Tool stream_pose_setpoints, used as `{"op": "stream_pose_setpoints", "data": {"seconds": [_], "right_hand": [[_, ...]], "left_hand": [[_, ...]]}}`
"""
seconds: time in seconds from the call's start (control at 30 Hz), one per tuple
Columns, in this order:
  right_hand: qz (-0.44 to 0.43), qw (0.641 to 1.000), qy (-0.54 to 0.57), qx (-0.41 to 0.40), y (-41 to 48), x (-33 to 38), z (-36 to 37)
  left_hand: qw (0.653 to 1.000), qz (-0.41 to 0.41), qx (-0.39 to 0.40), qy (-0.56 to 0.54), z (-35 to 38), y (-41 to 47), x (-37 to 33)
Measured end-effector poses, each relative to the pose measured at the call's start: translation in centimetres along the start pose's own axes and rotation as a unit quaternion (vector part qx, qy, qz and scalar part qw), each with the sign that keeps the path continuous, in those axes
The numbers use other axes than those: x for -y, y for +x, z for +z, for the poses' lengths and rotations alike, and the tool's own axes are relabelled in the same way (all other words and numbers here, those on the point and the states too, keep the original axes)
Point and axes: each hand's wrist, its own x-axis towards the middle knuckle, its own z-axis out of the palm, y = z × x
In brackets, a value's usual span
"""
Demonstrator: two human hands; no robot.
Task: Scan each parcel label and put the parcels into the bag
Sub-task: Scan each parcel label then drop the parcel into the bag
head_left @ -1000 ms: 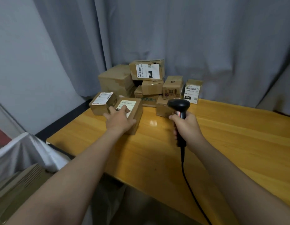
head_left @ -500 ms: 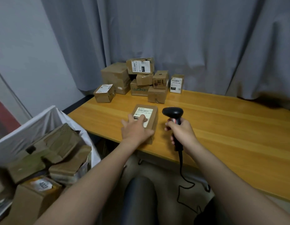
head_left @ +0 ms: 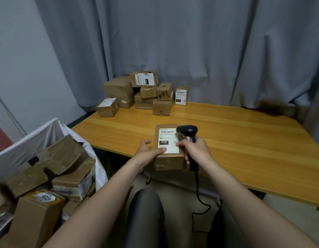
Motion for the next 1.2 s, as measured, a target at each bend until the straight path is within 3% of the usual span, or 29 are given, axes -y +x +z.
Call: {"op": "stream_pose_setpoints", "data": {"seconds": [0.1, 0.43, 0.63, 0.83, 1.2], "right_hand": [[-0.003, 1.000, 0.005, -0.007, -0.2, -0.6, -0.1], [-0.043, 0.999, 0.004, -0.015, -1.0, -1.2, 0.6], [-0.062, 0.998, 0.020, -0.023, -0.9, -0.8, -1.1], [-0.053, 0.997, 0.057, -0.008, -1.4, 0.5, -2.5], [-0.065, 0.996, -0.046, 0.046, -1.9, 1.5, -1.8]], "left_hand": [[0.998, -0.038, 0.046, -0.035, -0.3, -0.4, 1.0], [0.984, -0.003, 0.131, -0.117, -0.6, -1.1, 2.7], [0.993, 0.038, 0.091, -0.067, -0.5, 0.0, 0.6], [0.988, 0.136, -0.065, -0.038, -0.8, 2.3, -0.8], [0.991, 0.098, -0.096, 0.006, 0.6, 5.3, 2.0]]}}
